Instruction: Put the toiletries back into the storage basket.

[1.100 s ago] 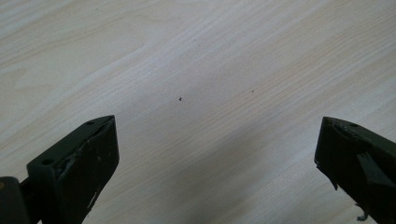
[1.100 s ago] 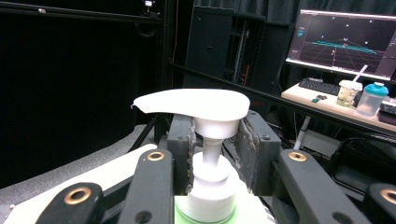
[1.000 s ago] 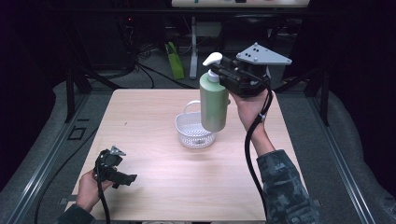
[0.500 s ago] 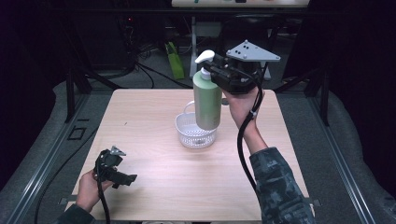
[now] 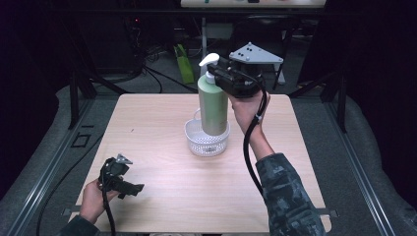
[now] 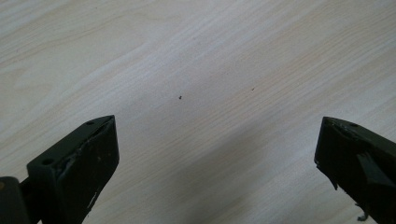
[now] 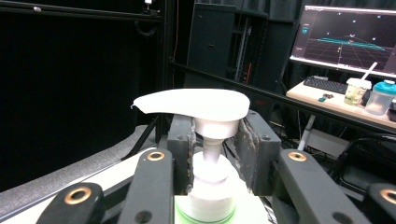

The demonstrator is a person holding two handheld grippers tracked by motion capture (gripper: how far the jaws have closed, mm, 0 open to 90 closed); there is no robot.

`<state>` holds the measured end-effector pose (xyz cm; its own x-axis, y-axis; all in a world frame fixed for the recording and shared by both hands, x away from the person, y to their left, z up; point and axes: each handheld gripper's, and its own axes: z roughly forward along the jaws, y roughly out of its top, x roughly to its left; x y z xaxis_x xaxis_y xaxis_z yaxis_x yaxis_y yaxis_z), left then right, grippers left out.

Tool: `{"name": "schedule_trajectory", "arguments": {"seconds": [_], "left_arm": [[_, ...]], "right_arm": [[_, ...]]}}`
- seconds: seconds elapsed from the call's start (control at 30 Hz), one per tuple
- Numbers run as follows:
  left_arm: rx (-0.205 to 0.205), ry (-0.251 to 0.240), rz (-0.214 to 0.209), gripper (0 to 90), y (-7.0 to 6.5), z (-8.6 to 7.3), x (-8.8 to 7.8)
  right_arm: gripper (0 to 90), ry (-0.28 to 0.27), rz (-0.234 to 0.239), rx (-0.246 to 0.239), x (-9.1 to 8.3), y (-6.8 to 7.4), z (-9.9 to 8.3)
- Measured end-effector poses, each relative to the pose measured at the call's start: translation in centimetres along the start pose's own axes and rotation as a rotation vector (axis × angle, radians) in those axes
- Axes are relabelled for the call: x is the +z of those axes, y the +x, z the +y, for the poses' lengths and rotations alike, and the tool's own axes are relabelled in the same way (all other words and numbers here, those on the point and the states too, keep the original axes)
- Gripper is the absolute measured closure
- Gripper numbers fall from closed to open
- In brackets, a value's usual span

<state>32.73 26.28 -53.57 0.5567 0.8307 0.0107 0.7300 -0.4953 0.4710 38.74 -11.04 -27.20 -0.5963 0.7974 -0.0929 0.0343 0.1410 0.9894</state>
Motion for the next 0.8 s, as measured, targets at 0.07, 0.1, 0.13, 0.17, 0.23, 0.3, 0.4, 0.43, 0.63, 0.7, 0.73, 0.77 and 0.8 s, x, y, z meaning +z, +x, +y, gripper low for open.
{"name": "schedule_trajectory", "arguments": {"seconds": [0.07, 0.1, 0.13, 0.17, 0.23, 0.3, 0.4, 0.43, 0.63, 0.7, 0.73, 0.77, 0.8], "left_arm": [[-0.001, -0.003, 0.001, 0.0, 0.0, 0.0, 0.0], [0.001, -0.002, 0.001, 0.0, 0.0, 0.0, 0.0], [0.002, -0.002, 0.001, 0.0, 0.0, 0.0, 0.0], [0.001, -0.002, 0.001, 0.0, 0.0, 0.0, 0.0], [0.001, -0.002, 0.002, 0.0, 0.0, 0.0, 0.0], [-0.001, -0.003, 0.002, 0.0, 0.0, 0.0, 0.0], [-0.001, -0.003, 0.002, 0.0, 0.0, 0.0, 0.0], [0.0, -0.003, 0.002, 0.0, 0.0, 0.0, 0.0], [-0.002, -0.003, 0.0, 0.0, 0.0, 0.0, 0.0], [-0.001, -0.002, 0.001, 0.0, 0.0, -0.1, 0.0], [-0.001, -0.001, 0.001, 0.0, 0.0, -0.1, 0.0], [0.0, -0.002, 0.001, 0.0, 0.0, 0.0, 0.0], [-0.001, -0.002, 0.001, 0.0, 0.0, 0.0, 0.0]], "right_arm": [[68.0, 0.003, -0.001, 0.0, 0.2, 0.0, -0.1], [68.0, 0.005, -0.002, 0.001, 0.4, 0.1, -0.2], [68.0, 0.005, -0.002, 0.001, 0.4, 0.1, -0.2], [68.0, 0.005, -0.003, 0.001, 0.5, 0.1, -0.2], [68.0, 0.008, -0.006, 0.0, 0.7, 0.0, -0.4], [68.0, 0.008, -0.009, 0.003, 0.9, 0.0, -0.5], [68.0, 0.009, -0.011, 0.005, 1.1, 0.0, -0.5], [68.0, 0.009, -0.011, 0.007, 1.2, 0.0, -0.5], [67.9, 0.014, -0.015, 0.01, 1.6, 0.1, -0.7], [68.0, 0.015, -0.017, 0.01, 1.8, 0.0, -0.8], [68.0, 0.016, -0.018, 0.012, 1.9, 0.0, -0.8], [68.0, 0.017, -0.018, 0.016, 2.0, 0.0, -0.9], [68.0, 0.019, -0.02, 0.013, 2.2, 0.0, -1.0]]}}
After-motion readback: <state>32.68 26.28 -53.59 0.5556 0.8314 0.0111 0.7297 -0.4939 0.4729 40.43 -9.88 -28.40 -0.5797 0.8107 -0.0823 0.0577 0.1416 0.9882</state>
